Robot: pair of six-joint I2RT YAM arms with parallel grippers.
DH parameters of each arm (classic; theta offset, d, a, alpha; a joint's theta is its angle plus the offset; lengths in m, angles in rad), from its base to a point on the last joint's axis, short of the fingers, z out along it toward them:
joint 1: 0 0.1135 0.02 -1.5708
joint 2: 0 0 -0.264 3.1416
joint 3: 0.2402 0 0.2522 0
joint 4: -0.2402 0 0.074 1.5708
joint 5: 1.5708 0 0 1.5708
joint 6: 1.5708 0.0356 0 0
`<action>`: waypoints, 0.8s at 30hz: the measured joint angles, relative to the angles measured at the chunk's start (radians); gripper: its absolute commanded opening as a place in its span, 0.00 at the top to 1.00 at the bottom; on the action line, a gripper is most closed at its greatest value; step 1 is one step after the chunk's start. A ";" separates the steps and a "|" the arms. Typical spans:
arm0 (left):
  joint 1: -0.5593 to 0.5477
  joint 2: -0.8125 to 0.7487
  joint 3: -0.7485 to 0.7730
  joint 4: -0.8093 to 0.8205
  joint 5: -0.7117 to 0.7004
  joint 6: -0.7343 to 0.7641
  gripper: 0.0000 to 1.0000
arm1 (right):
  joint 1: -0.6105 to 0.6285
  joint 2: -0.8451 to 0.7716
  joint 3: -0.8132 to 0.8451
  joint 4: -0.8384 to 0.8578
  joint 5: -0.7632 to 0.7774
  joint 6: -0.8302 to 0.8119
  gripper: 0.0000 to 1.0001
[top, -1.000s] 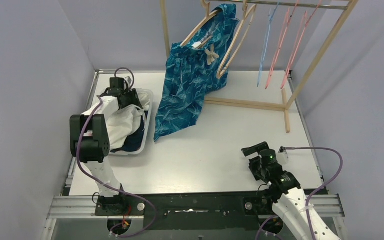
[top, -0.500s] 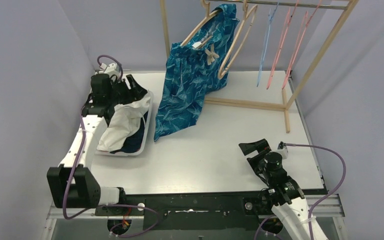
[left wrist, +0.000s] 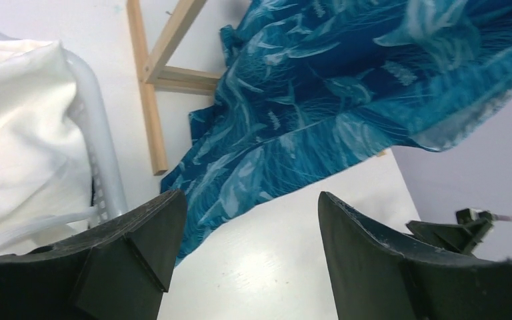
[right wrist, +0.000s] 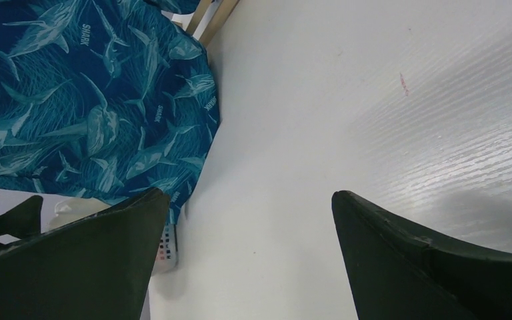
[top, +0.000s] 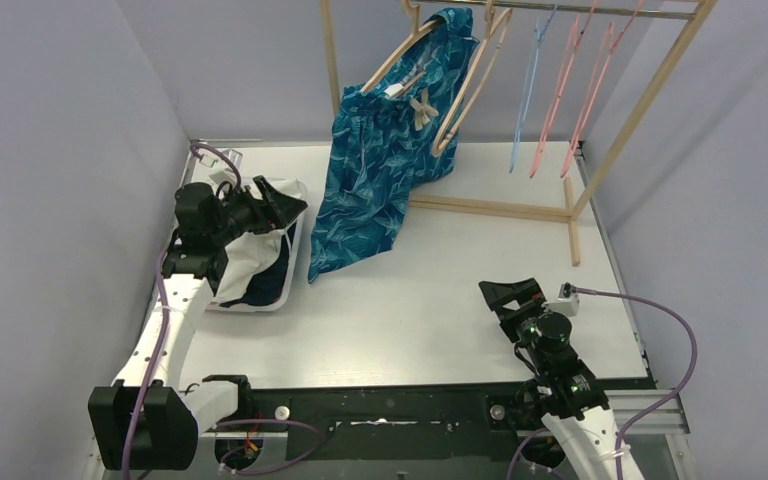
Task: Remove the shorts from the hanger
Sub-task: Pick up the hanger from the clothes rod.
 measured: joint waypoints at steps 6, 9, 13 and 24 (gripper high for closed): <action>0.000 -0.049 -0.006 0.102 0.068 -0.072 0.22 | 0.000 0.102 -0.001 0.074 -0.012 -0.009 0.00; -0.001 -0.063 -0.016 0.180 0.095 -0.114 0.21 | 0.000 0.157 -0.003 0.139 -0.030 -0.009 0.00; -0.047 -0.060 -0.016 0.250 0.109 -0.136 0.21 | 0.000 0.194 -0.003 0.189 -0.039 -0.012 0.01; -0.169 -0.052 0.061 0.267 0.093 -0.020 0.21 | 0.000 0.195 -0.017 0.212 -0.026 -0.007 0.01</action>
